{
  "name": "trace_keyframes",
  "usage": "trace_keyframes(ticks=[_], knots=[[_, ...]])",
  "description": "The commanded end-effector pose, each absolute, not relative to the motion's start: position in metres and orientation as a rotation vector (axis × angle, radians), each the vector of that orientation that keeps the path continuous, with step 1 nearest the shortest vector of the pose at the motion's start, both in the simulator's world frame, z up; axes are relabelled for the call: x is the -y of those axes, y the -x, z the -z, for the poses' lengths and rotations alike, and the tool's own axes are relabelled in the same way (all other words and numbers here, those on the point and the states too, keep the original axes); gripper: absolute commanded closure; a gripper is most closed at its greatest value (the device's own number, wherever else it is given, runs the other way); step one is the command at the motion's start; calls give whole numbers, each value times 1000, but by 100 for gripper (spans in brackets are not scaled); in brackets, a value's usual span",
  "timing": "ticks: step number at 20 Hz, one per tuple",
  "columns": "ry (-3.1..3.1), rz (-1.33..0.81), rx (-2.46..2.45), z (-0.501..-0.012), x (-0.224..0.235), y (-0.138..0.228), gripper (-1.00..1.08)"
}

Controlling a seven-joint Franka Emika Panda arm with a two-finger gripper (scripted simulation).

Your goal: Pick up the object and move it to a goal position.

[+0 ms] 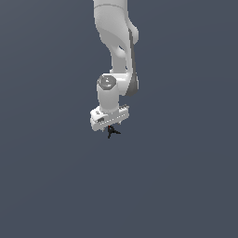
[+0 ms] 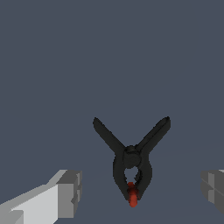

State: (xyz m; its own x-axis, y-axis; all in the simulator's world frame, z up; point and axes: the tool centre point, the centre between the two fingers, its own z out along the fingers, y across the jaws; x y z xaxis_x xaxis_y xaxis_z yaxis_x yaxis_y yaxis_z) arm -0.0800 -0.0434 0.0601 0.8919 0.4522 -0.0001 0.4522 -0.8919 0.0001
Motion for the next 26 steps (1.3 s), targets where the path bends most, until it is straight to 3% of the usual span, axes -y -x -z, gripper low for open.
trace_keyframes(ticks=[1, 14, 15, 26], knots=[[-3055, 1, -731, -54, 43, 81, -92], [-3054, 0, -737, -14, 43, 81, -92], [-3054, 0, -737, -14, 43, 81, 108], [-3054, 0, -736, -14, 44, 81, 108]])
